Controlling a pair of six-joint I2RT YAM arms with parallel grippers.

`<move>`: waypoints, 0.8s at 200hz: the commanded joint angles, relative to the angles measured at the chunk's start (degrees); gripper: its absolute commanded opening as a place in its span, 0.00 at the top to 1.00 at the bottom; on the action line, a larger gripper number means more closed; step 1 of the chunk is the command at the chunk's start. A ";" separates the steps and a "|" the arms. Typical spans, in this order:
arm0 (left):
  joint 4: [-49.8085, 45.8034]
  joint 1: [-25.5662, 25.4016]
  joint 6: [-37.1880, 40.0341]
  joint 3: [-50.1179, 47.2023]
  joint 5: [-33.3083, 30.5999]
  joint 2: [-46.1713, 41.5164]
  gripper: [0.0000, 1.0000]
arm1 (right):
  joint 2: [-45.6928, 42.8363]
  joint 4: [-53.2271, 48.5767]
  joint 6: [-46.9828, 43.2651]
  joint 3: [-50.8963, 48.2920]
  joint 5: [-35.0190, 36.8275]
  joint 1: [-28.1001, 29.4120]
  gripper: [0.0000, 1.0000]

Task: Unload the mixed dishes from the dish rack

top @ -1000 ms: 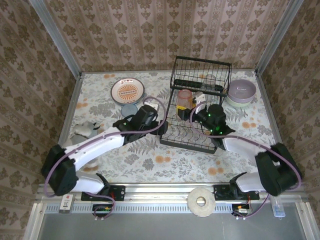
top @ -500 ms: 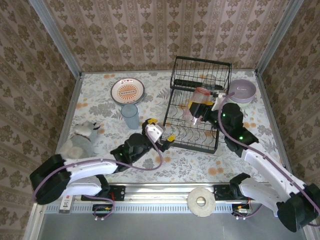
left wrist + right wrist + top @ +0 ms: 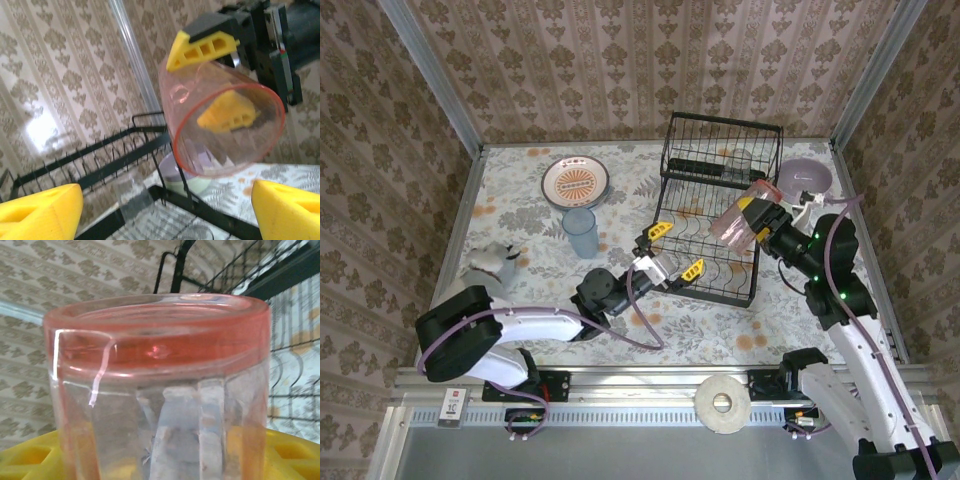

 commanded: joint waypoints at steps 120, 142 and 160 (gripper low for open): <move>2.46 -0.66 -1.91 10.83 -4.85 8.92 0.70 | -5.53 7.32 12.10 -6.05 -10.89 -0.15 0.78; 2.04 -1.27 -4.23 10.92 -4.85 7.34 0.90 | -5.12 8.55 11.90 -7.00 -10.60 0.03 0.77; -2.10 -1.89 -7.84 11.05 -6.15 4.75 1.00 | -4.52 10.24 11.53 -7.94 -10.28 0.45 0.74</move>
